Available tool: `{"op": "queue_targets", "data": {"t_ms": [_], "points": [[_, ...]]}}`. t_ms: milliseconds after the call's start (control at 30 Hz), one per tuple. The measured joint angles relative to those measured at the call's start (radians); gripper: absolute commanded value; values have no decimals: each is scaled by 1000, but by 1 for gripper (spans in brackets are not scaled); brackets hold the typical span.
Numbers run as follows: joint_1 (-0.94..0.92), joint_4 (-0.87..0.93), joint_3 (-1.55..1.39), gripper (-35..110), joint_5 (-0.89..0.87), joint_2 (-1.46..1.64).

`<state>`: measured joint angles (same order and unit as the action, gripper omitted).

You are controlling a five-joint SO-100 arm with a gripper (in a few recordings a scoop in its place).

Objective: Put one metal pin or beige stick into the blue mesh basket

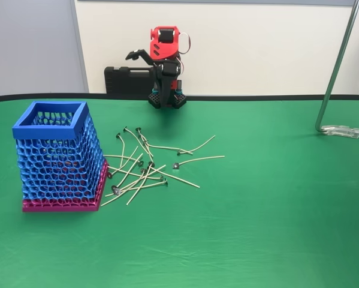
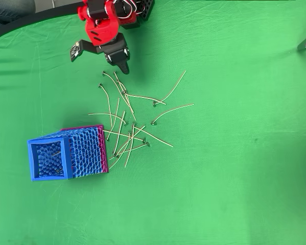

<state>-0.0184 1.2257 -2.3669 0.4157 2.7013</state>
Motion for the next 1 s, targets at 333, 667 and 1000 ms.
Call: {"op": "queue_targets", "data": {"t_ms": [333, 667, 1000], "points": [[-78, 225, 264, 1, 225, -156], [-268, 396, 425, 1, 443, -261], [-445, 402, 439, 1, 744, -379]]}}
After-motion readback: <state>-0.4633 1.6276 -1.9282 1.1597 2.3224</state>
